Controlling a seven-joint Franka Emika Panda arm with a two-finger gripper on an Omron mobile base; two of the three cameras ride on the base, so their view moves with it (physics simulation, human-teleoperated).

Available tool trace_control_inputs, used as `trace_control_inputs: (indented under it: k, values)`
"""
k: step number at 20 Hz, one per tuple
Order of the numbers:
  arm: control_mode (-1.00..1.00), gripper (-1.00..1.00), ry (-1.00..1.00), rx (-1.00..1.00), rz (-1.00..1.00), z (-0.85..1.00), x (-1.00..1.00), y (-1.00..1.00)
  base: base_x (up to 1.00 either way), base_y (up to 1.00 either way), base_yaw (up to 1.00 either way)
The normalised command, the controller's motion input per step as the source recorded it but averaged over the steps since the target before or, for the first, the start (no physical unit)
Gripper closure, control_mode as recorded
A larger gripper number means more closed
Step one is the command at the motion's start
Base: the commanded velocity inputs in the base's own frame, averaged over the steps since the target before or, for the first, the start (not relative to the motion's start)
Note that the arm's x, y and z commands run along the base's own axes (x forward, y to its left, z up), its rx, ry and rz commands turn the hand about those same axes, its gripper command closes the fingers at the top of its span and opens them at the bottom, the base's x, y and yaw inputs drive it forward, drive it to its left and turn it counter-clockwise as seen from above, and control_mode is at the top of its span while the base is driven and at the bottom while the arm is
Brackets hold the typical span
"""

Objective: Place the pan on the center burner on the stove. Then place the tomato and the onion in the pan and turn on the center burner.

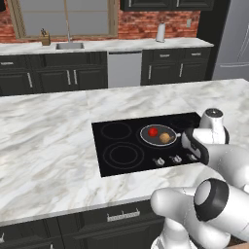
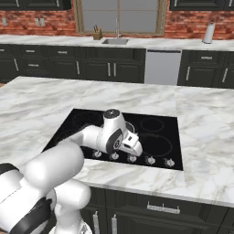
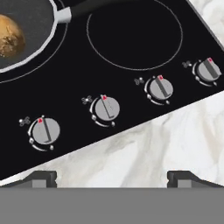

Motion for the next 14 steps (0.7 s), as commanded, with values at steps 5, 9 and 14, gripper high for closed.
trace_control_inputs:
  k: [5,9,14]
  values:
    - [-1.0,-1.0,0.0,0.0,0.0,-0.24,0.11,-0.09,0.0,0.0,0.0]
    - [-1.0,-1.0,0.0,0.0,0.0,-0.18,0.09,-0.09,0.0,0.0,0.0]
    - [-1.0,-1.0,0.0,0.0,0.0,-0.16,0.11,0.0,0.0,0.0,0.0]
